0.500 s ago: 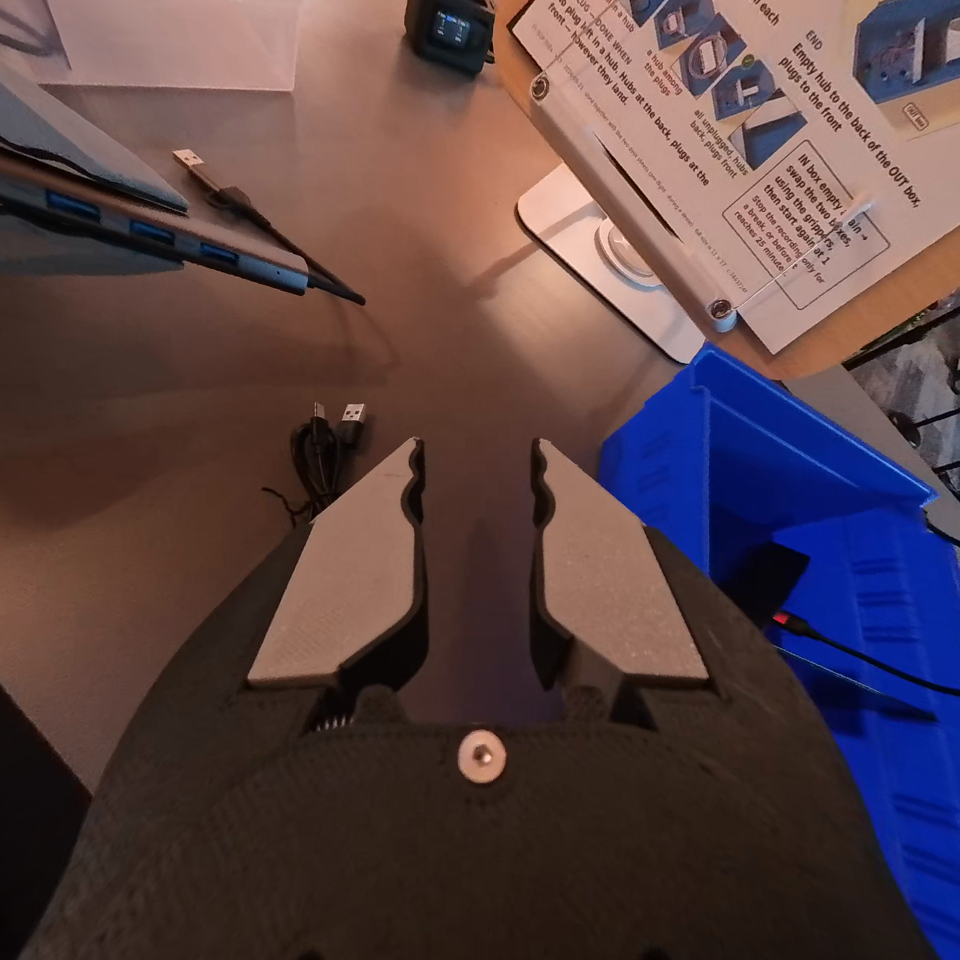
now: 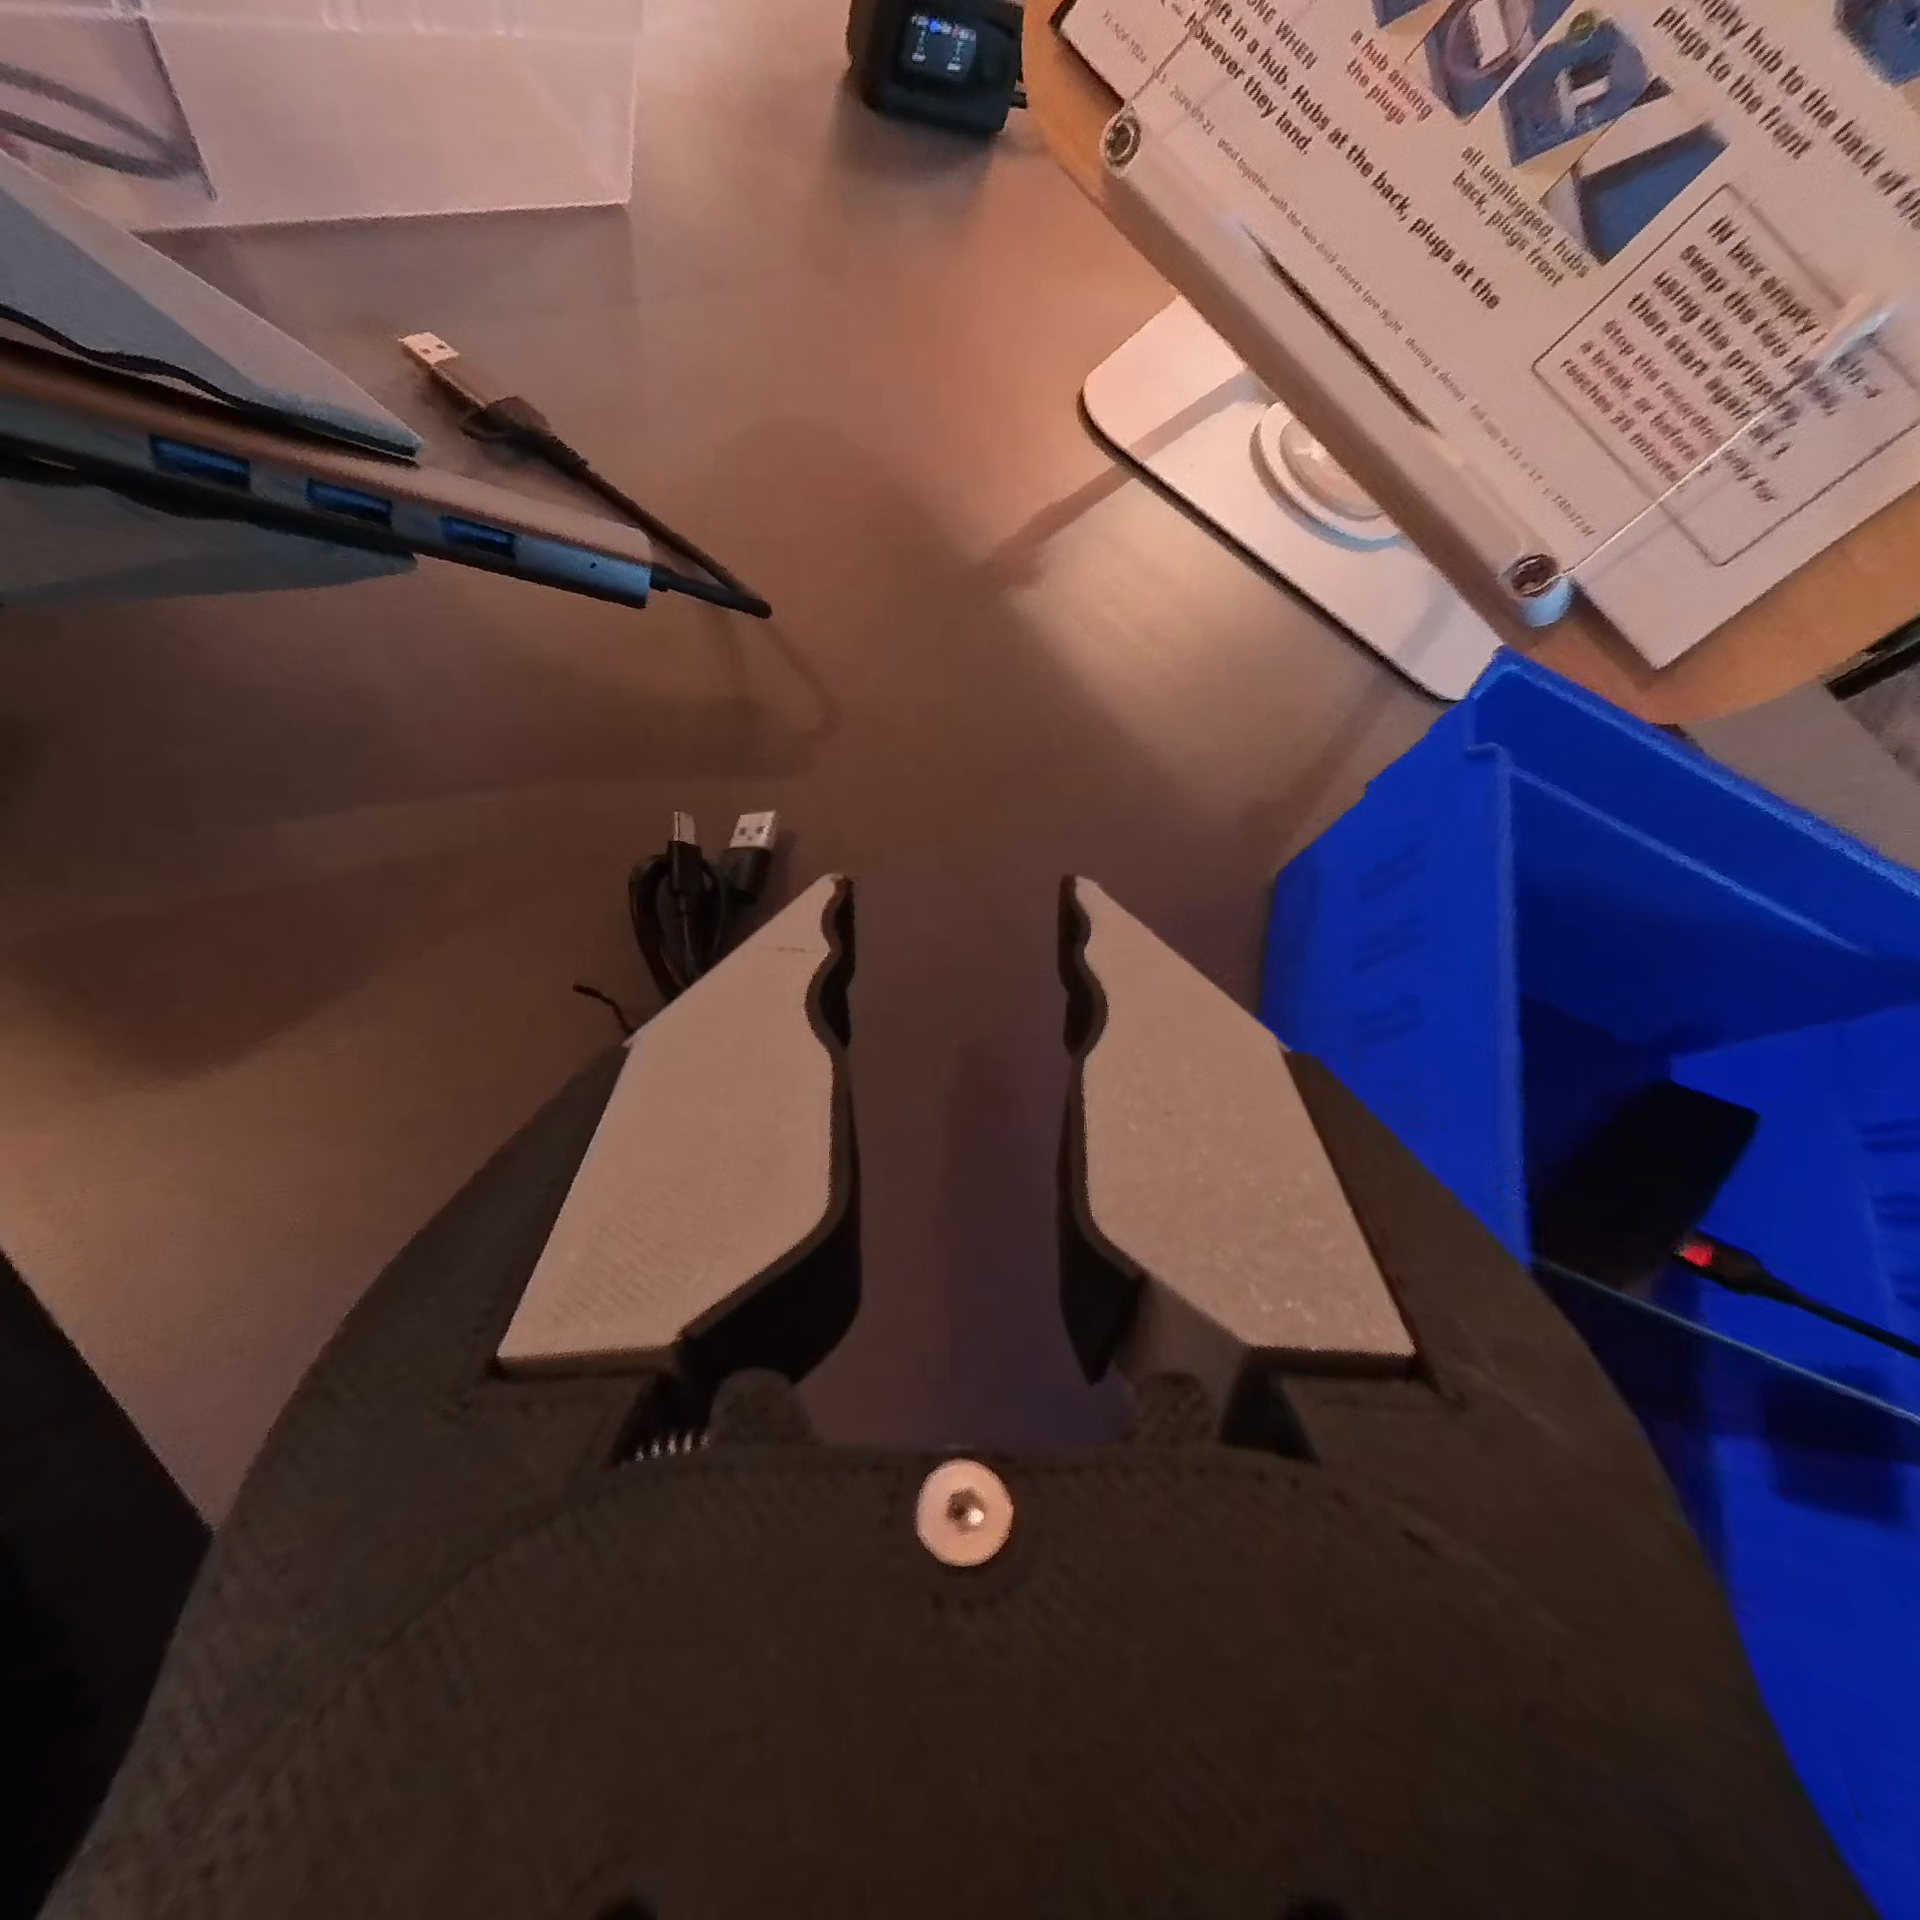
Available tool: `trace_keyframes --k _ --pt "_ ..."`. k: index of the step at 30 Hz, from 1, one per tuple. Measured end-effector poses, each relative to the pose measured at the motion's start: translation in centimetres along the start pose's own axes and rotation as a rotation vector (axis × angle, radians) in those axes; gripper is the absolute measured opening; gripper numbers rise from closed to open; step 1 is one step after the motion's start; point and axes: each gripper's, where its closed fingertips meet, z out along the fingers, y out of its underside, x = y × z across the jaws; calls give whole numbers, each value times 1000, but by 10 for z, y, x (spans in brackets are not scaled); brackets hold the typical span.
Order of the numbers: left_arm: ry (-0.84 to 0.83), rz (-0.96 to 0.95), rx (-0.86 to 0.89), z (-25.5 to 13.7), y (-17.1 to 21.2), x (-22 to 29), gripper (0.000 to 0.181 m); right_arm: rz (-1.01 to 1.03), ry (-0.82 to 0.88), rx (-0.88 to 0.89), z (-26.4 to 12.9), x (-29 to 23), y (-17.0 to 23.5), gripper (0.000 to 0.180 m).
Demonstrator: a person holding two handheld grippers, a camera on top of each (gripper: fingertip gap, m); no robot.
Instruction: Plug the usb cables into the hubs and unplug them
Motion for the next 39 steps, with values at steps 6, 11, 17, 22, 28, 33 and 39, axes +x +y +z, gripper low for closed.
trace_keyframes --k 6,11,17,22,28,33,39 --pt "-1 3 -1 0 0 0 14 2 -176 -9 26 -42 6 48" --pt "0 3 0 0 0 0 14 -180 -269 -50 37 -81 16 33" --pt "-2 15 -3 0 1 0 14 -186 -334 -150 36 -84 35 46" --pt "-3 10 -3 0 1 0 14 -322 -433 -155 9 -90 42 25" --pt "-7 12 -4 -1 1 -1 14 -246 -354 -96 -11 -62 23 28" --pt "-7 17 -6 0 1 0 14 -114 -300 -62 -10 -47 13 26" --pt "-8 16 -8 0 1 0 14 -76 -281 -59 -4 -44 13 25"
